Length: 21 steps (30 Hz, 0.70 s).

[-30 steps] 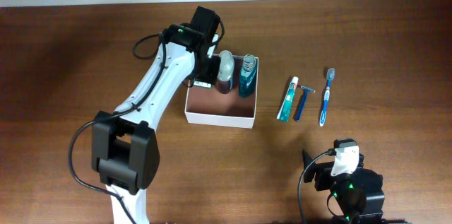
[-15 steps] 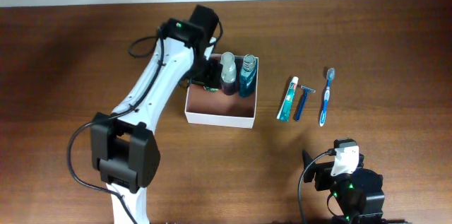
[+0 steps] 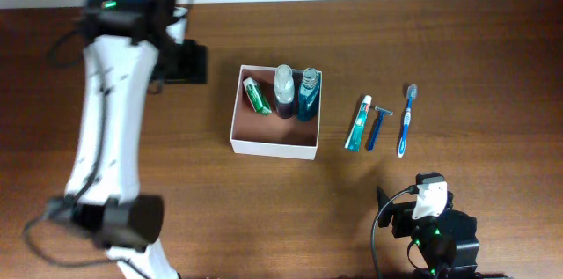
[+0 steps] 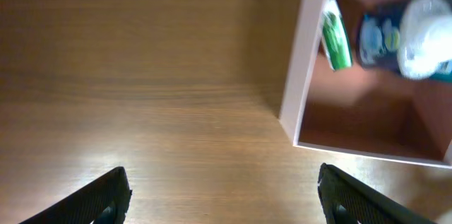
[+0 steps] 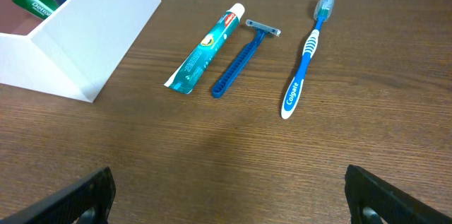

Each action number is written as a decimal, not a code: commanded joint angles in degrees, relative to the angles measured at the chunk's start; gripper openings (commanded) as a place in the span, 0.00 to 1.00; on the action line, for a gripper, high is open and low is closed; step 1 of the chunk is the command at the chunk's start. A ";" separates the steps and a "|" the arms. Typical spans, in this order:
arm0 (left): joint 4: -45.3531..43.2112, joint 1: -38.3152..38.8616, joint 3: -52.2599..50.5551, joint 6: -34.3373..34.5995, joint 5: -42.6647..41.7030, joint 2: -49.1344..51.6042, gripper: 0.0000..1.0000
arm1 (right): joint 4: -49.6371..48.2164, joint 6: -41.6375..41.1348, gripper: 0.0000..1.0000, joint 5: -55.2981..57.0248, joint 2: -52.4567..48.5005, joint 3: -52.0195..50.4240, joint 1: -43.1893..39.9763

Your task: Pack container

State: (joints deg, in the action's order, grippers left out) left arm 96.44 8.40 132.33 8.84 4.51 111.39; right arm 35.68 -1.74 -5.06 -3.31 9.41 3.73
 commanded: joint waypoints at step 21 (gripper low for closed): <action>0.24 -5.57 1.57 0.07 3.06 -27.80 0.99 | -11.91 -19.80 0.99 -25.20 -1.99 4.17 -0.37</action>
State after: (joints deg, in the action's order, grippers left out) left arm 96.64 3.03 133.53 8.99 6.74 84.51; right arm 23.79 -19.22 -29.76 -3.60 9.61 3.73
